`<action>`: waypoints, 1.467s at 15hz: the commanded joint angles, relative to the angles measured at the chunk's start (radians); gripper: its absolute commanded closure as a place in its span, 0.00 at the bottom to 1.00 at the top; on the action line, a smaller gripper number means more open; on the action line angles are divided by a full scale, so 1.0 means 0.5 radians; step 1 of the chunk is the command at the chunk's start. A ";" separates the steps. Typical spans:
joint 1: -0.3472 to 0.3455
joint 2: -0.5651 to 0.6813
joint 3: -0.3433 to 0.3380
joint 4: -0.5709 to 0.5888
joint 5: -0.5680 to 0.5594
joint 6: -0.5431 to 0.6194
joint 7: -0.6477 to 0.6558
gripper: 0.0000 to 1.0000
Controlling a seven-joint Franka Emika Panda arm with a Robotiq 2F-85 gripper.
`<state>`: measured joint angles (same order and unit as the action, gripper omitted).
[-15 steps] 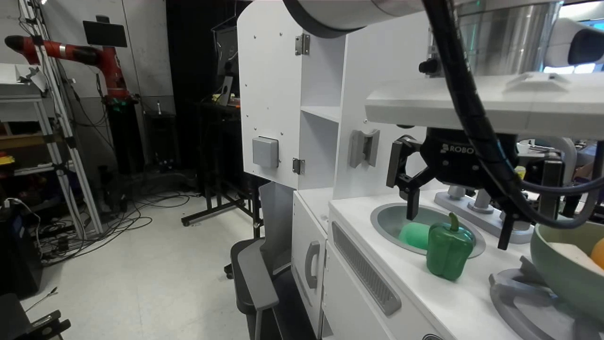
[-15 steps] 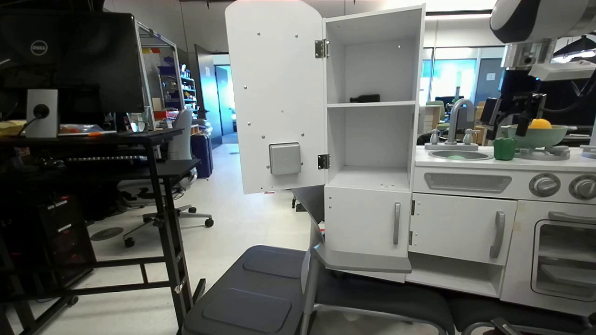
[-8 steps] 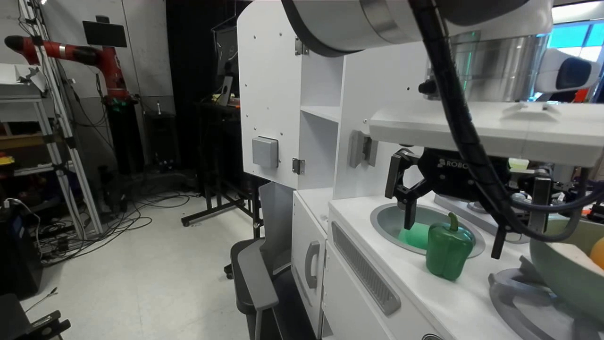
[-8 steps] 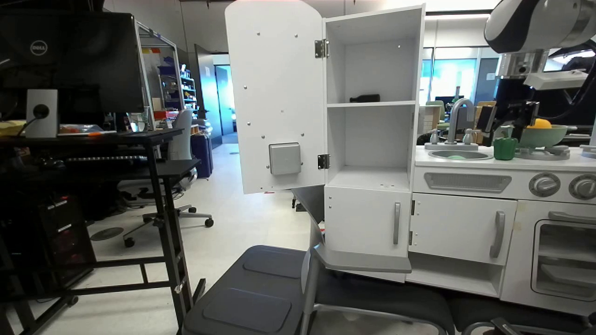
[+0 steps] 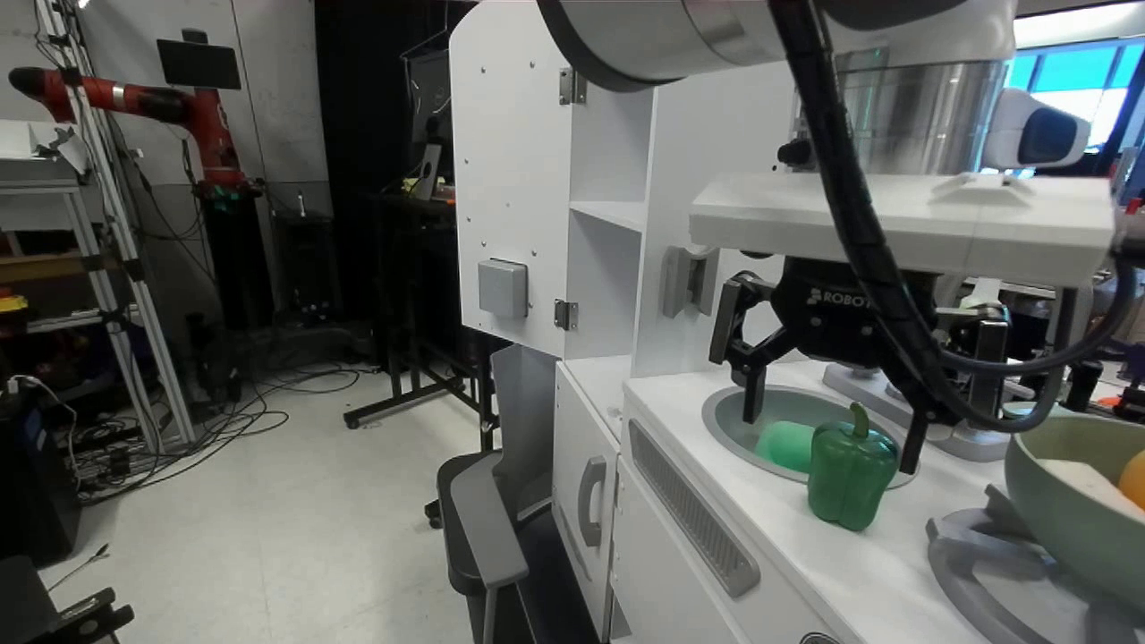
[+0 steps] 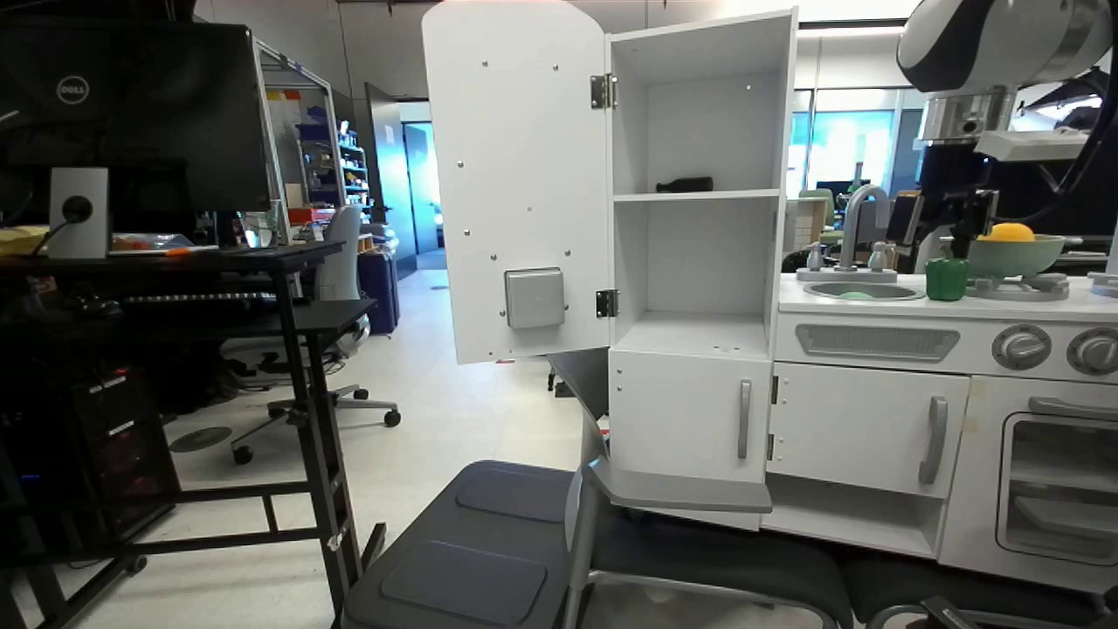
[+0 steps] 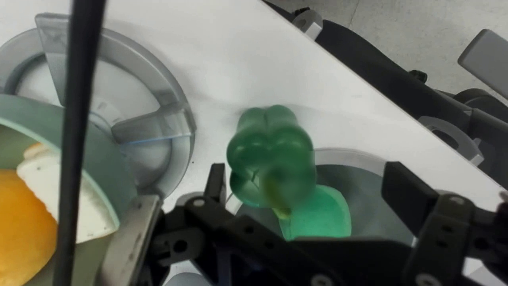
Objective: Open the upper cabinet on the left, place the black bottle on the top shelf of the cabinet, place the green pepper from the counter on the top shelf in the cabinet
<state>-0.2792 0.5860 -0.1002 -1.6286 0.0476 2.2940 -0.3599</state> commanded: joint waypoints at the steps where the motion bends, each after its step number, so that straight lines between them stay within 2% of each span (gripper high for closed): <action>1: -0.024 0.029 0.026 0.091 -0.029 -0.122 -0.039 0.00; 8: -0.023 0.062 0.018 0.138 -0.037 -0.179 -0.041 0.00; 9: -0.031 0.076 0.019 0.142 -0.033 -0.170 -0.051 0.20; 16: -0.023 0.128 0.014 0.226 -0.057 -0.234 -0.042 0.73; 17: -0.018 0.128 0.013 0.239 -0.063 -0.250 -0.037 0.77; 20: -0.021 0.127 0.031 0.261 -0.073 -0.284 -0.076 0.77; 22: -0.037 0.080 0.084 0.243 -0.060 -0.332 -0.225 0.77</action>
<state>-0.2801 0.6389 -0.0955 -1.5362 0.0266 2.1888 -0.3931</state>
